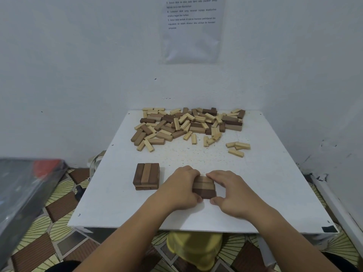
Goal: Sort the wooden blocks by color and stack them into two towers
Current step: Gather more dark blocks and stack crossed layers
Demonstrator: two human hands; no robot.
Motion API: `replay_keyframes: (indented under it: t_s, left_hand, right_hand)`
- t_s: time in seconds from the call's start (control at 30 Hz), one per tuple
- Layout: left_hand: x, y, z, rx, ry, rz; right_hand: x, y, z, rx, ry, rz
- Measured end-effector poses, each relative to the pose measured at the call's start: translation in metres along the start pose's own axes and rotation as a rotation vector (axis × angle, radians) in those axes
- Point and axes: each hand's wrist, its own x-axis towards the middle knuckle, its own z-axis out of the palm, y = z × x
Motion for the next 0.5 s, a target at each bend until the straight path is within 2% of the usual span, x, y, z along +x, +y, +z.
replay_keyframes:
  t_s: [0.13,0.23,0.33,0.4,0.5]
  left_hand:
    - [-0.004,-0.001,-0.005,-0.028,-0.022,-0.028]
    - [-0.020,0.003,-0.009,-0.089,0.065,-0.034]
    - [-0.045,0.008,0.002,0.058,0.128,-0.032]
    - [-0.055,0.012,0.015,0.193,0.060,-0.079]
    - [-0.055,0.015,0.032,0.221,-0.004,-0.141]
  right_hand:
    - [-0.005,0.001,0.001,0.022,0.007,0.001]
    - [-0.015,0.006,0.006,-0.121,0.032,-0.006]
    - [-0.027,0.007,0.015,-0.379,0.020,0.095]
    - [-0.031,0.007,0.021,-0.464,0.019,0.150]
    - [-0.032,0.003,0.027,-0.517,0.020,0.171]
